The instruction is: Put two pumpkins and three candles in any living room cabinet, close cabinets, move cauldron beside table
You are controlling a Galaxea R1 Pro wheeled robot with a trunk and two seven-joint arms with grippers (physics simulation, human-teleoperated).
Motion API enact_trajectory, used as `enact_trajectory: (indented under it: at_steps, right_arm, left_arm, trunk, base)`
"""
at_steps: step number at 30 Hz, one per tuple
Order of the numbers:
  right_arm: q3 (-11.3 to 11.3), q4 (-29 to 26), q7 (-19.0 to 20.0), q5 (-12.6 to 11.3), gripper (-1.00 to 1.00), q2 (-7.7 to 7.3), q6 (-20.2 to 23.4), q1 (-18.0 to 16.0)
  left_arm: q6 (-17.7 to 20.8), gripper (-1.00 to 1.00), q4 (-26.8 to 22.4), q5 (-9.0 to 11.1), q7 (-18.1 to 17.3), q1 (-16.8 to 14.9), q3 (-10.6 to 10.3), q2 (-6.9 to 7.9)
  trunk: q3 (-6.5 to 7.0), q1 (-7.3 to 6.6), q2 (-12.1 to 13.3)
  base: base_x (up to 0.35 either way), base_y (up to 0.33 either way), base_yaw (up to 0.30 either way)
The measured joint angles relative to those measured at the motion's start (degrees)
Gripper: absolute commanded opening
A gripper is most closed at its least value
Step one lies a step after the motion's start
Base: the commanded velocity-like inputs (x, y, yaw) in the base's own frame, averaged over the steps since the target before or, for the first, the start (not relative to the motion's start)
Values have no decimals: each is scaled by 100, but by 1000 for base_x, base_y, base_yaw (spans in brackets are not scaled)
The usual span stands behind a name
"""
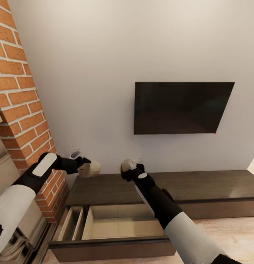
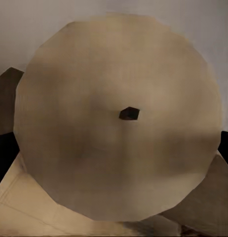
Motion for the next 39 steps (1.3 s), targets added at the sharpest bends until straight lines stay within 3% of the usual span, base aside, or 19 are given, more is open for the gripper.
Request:
enact_trajectory:
  at_steps: [1,3,4,5,6,7,9,11,13,17,21,23,29,34,39]
  right_arm:
    - [6,100,-230,-61,-100,-1,14,17]
    - [6,172,-293,-110,-100,-18,2,23]
    - [-1,242,-308,-123,-100,-34,-14,77]
    - [0,292,-305,-160,-100,-36,-22,130]
    - [0,340,-309,-158,-100,-33,-23,179]
    - [-49,514,-323,-639,-100,-30,0,240]
    - [-84,1555,-350,-1170,-100,-37,23,234]
    - [-100,2062,-381,-1557,-100,-27,41,123]
    - [-107,2327,-392,-1683,-100,-16,146,48]
    - [-243,2557,-388,-1725,-100,-27,682,14]
    - [-937,2844,-382,-1725,-100,-7,888,-47]
    - [-1075,2895,-379,-1751,-100,24,924,-105]
    - [-1155,3135,-393,-2159,-100,42,889,-163]
    - [-1166,3440,-383,-2236,-100,31,815,-169]
    - [-1168,3468,-364,-2233,-100,31,788,-170]
  left_arm:
    - [-14,-100,-5,6,2,1,-515,-5]
    - [-19,-100,-3,3,0,1,-784,-21]
    - [-45,-100,117,53,-4,-3,-1266,17]
    - [-33,-100,207,-67,4,13,-1446,33]
    - [-41,-100,273,-57,-5,13,-1565,49]
    - [-53,-100,359,28,-24,13,-1694,85]
    - [-55,-100,423,65,-37,14,-1765,13]
    - [-48,-100,525,34,-24,17,-1802,-162]
    - [-52,-100,697,43,-23,21,-1808,-293]
    - [-66,-100,866,18,-14,21,-1805,-363]
    - [-61,-100,900,15,-5,21,-1807,-371]
    - [-49,-100,903,15,-3,21,-1807,-370]
    - [-38,-100,912,48,-1,21,-1867,-414]
    - [-41,-100,914,30,-1,22,-2105,-473]
    - [-44,-100,922,26,-1,29,-2182,-571]
  trunk:
    - [0,-1,-2]
    - [1,0,-1]
    - [0,-2,-4]
    - [-2,2,4]
    - [-1,0,0]
    - [2,-2,-4]
    - [0,2,3]
    - [0,-1,-2]
    - [0,0,-1]
    - [0,0,0]
    - [2,0,-1]
    - [2,0,-1]
    - [1,0,-1]
    - [1,0,-1]
    - [1,0,-1]
  base:
    - [0,0,0]
    - [0,0,0]
    - [0,0,0]
    - [0,0,0]
    - [0,0,0]
    - [0,0,0]
    - [0,0,0]
    - [0,0,0]
    - [0,0,0]
    - [0,0,0]
    - [0,0,0]
    - [0,0,0]
    - [29,44,0]
    - [176,212,0]
    - [217,232,0]
